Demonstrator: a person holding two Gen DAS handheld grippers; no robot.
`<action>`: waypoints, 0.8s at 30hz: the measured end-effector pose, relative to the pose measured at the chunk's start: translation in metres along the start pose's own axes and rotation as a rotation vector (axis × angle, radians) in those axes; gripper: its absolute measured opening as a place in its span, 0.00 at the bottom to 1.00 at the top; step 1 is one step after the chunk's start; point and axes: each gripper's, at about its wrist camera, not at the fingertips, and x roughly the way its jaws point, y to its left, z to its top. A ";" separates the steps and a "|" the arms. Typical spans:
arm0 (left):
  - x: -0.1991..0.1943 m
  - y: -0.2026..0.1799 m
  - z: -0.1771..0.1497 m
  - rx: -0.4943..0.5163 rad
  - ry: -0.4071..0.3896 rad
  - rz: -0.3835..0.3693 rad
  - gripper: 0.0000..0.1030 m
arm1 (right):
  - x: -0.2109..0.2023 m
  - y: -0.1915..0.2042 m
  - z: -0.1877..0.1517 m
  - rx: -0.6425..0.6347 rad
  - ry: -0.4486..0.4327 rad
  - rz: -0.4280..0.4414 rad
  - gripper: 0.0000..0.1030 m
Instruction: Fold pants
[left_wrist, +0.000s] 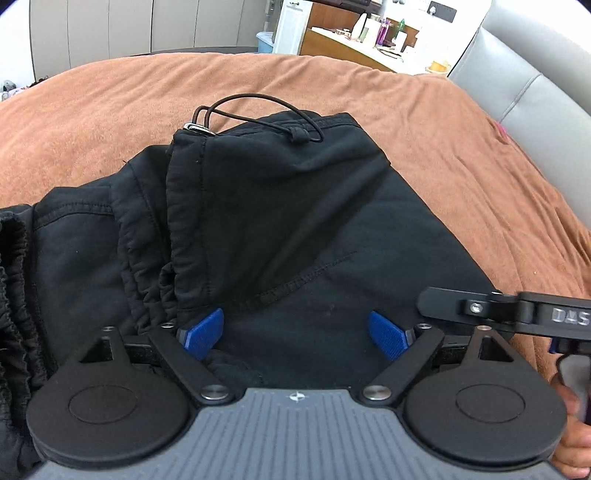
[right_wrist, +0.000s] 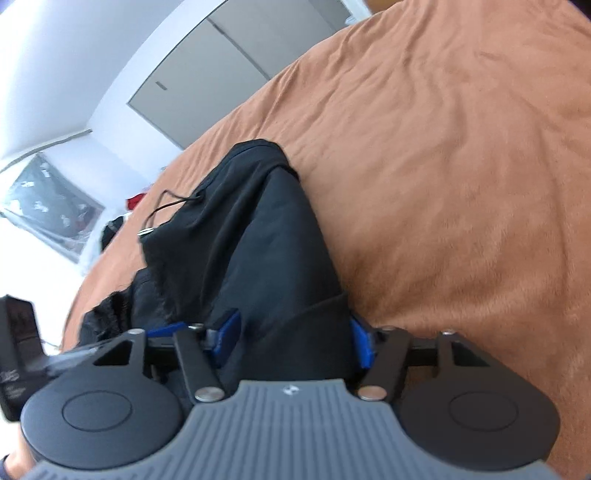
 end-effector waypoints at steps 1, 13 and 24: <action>0.000 0.001 -0.001 0.001 -0.004 -0.006 1.00 | 0.003 0.000 0.000 0.005 -0.008 -0.006 0.50; -0.035 0.011 0.000 0.027 -0.087 0.052 0.88 | 0.020 -0.030 0.006 0.151 0.030 0.178 0.40; -0.027 0.007 0.051 0.093 -0.220 -0.002 0.93 | 0.022 -0.019 0.005 0.085 0.007 0.148 0.33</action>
